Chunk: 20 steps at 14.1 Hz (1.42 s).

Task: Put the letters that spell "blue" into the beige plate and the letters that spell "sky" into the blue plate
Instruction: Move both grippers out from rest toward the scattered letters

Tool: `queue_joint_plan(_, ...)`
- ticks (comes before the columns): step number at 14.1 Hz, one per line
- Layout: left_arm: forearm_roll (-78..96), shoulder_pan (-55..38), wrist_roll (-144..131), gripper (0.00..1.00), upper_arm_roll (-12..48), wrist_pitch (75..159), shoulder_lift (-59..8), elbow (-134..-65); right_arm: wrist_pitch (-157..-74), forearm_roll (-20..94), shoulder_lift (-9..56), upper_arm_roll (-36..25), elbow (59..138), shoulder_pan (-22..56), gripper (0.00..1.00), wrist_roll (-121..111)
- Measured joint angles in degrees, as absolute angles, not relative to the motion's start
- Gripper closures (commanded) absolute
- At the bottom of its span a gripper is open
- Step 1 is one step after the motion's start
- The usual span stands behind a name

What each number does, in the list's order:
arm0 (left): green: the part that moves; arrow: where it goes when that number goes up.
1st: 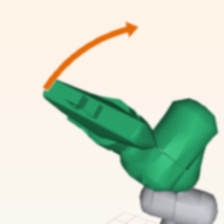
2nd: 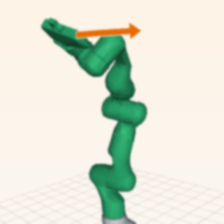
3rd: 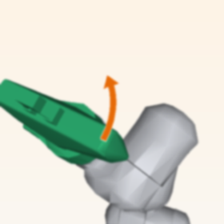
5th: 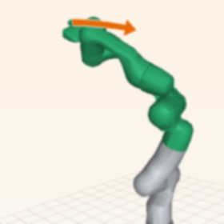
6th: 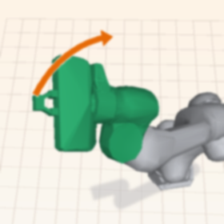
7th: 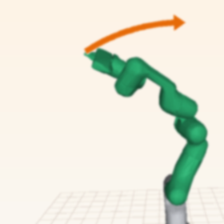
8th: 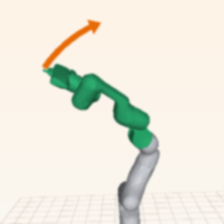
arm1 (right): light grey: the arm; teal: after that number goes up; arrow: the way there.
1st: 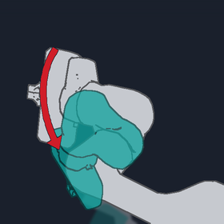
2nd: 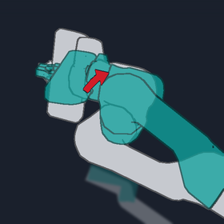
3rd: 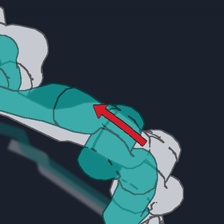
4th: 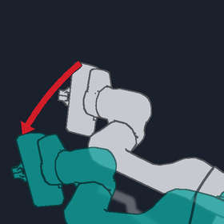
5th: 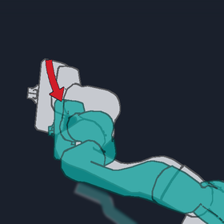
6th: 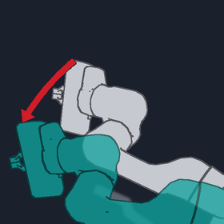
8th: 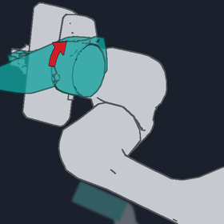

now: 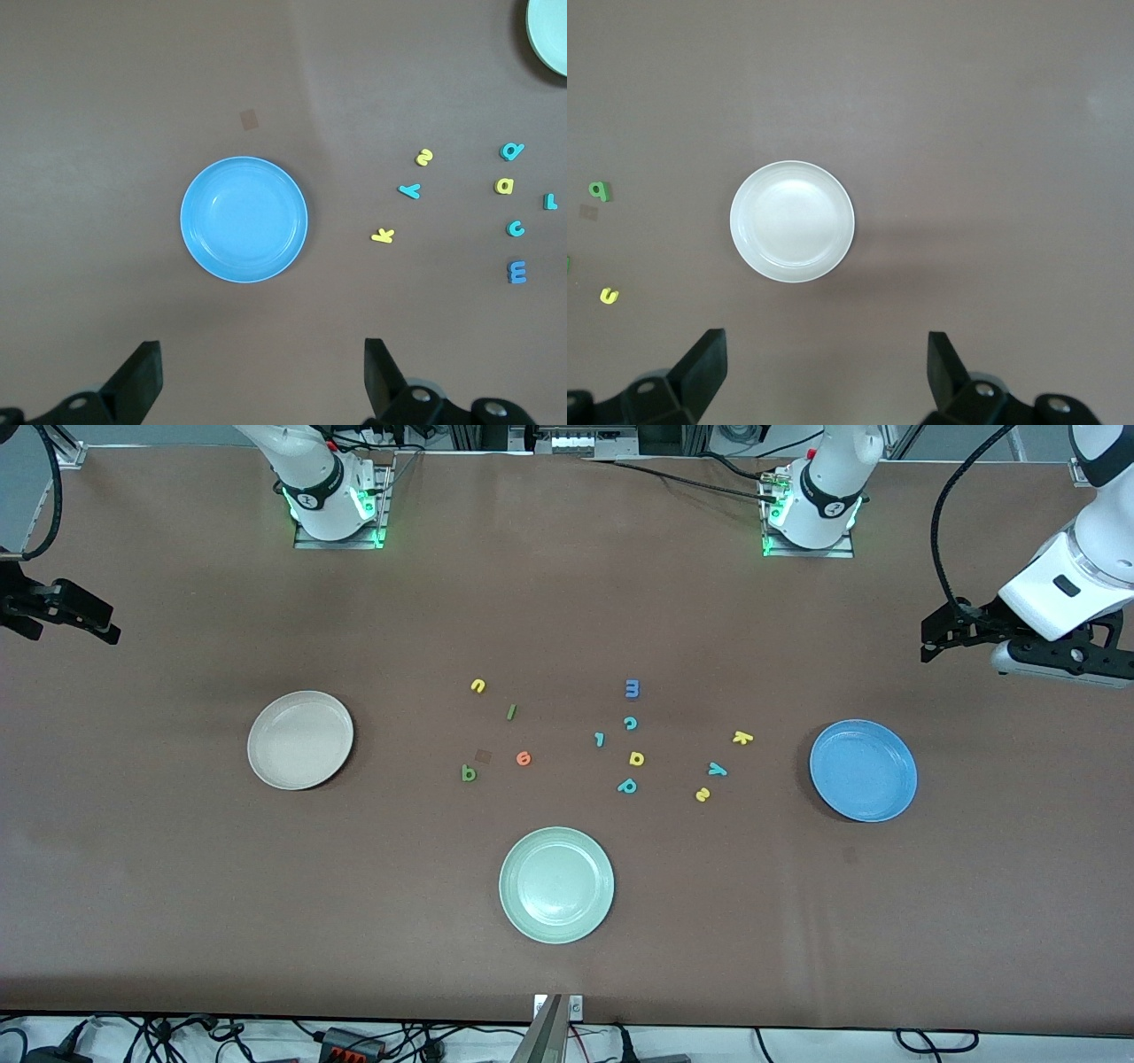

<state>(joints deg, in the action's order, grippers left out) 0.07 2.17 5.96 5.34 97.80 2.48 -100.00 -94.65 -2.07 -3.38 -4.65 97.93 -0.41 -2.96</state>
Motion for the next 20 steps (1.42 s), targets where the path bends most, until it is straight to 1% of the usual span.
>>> queue_joint_plan(16,0.07,2.28,5.96,0.0,5.18,97.07,2.48,-100.01,-93.45,-2.07,-3.24,-4.51,97.96,-0.36,0.0,-3.31)
queue_joint_plan(20,0.06,2.3,5.96,0.0,5.12,96.76,2.48,-100.01,-92.39,-2.02,-2.0,-3.96,98.42,2.02,0.0,-3.37)
